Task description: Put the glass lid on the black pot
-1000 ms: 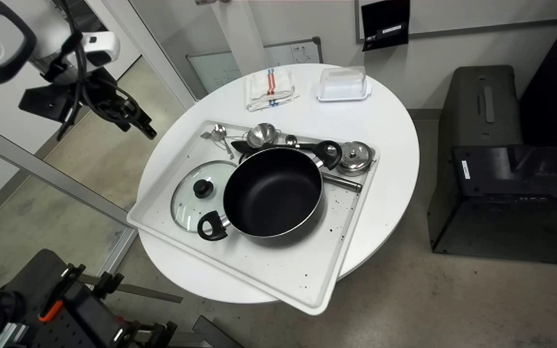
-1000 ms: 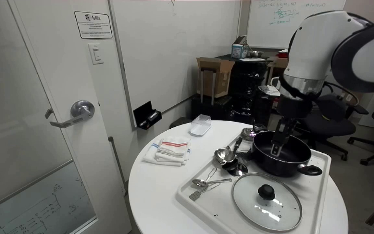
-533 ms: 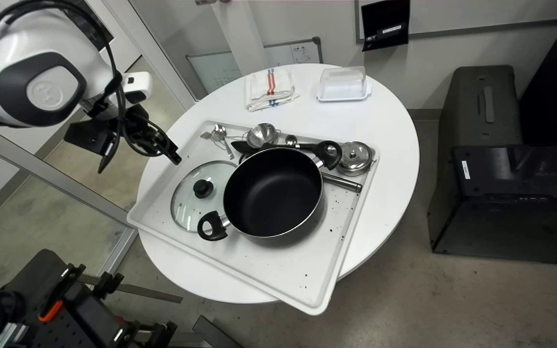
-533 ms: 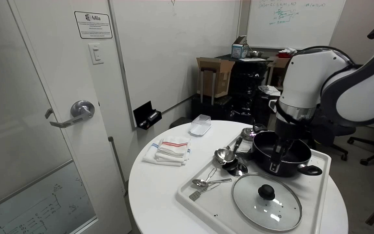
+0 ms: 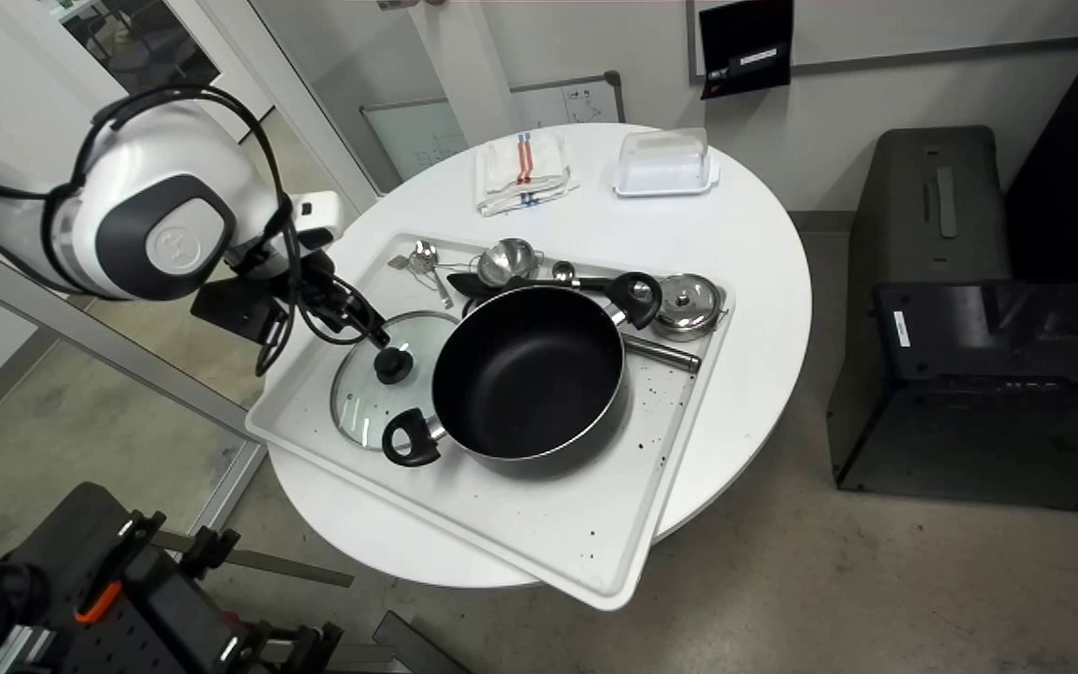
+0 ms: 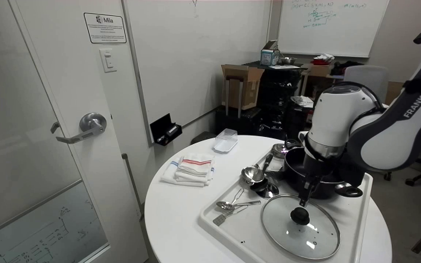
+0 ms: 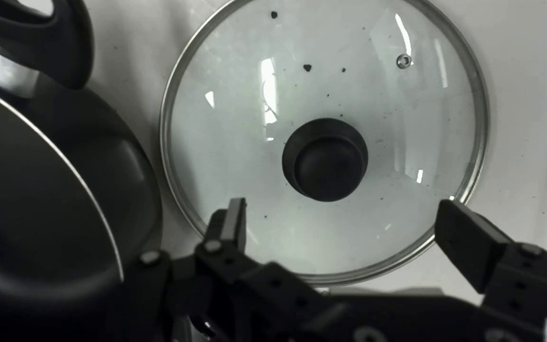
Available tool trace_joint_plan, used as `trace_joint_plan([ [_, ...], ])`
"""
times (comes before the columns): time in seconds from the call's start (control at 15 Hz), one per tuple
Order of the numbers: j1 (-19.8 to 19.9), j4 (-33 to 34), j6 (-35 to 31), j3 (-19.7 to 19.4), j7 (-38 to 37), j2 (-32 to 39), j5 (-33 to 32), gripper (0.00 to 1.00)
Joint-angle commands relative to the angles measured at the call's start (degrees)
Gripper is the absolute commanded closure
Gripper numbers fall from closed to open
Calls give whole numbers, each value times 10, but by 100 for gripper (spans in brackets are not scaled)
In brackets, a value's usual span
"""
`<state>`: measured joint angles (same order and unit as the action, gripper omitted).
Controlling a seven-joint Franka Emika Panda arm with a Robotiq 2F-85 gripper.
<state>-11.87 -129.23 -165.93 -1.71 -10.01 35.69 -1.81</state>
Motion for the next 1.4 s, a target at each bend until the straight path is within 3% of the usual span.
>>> trace_joint_plan([
  [0.0, -23, 32, -33, -18, -12, 49, -5, 0],
  [0.73, -56, 77, -51, -42, -9, 127, 0, 0],
  [0.8, -55, 79, -51, -41, -8, 130, 0, 25],
  [1.0, -53, 86, -50, -39, -7, 135, 2, 40],
  [1.27, -50, 91, -49, -35, -5, 136, 3, 72],
  [1.33, -48, 90, -48, -34, -5, 134, 3, 75],
])
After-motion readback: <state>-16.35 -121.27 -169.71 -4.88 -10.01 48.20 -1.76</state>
